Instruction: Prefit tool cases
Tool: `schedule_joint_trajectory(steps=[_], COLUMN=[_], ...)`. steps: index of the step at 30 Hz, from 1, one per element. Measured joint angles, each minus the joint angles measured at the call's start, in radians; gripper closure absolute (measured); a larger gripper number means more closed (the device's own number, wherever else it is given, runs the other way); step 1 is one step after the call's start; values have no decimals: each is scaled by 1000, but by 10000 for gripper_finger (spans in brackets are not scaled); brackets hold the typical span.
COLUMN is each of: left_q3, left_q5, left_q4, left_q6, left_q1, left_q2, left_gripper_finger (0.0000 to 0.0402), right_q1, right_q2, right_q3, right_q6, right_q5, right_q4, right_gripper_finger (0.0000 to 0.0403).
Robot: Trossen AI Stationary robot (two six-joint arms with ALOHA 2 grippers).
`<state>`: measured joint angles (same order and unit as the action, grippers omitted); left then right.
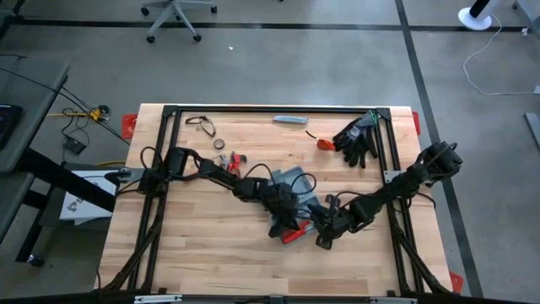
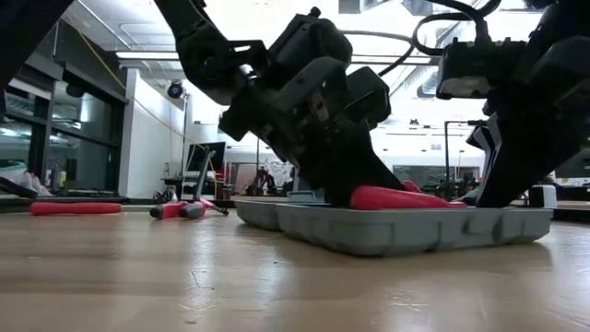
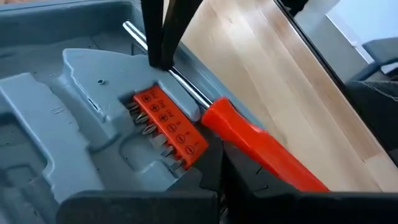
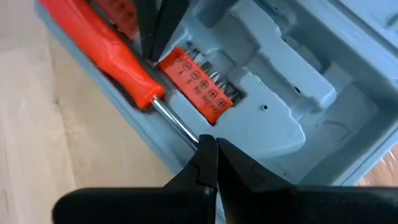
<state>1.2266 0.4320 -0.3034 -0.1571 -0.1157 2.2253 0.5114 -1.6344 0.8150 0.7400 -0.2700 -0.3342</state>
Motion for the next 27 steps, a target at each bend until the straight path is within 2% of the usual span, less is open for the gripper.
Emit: schedule_joint_trajectory(steps=[9, 17, 27], left_q3=[-2, -3, -7], left_q5=[-47, -61, -76], left_q4=[-21, -23, -8], left_q6=[27, 51, 90], left_q1=[3, 20, 29], left_q2=[3, 3, -34], left_gripper_finger=[401, 401, 401], right_q1=[12, 15, -19], right_q2=[4, 7, 8], right_q3=[-1, -1, 0], right_q6=[-14, -41, -46], right_q5=[-55, 20, -14], right_q4=[35, 81, 31], right_gripper_finger=[403, 403, 403])
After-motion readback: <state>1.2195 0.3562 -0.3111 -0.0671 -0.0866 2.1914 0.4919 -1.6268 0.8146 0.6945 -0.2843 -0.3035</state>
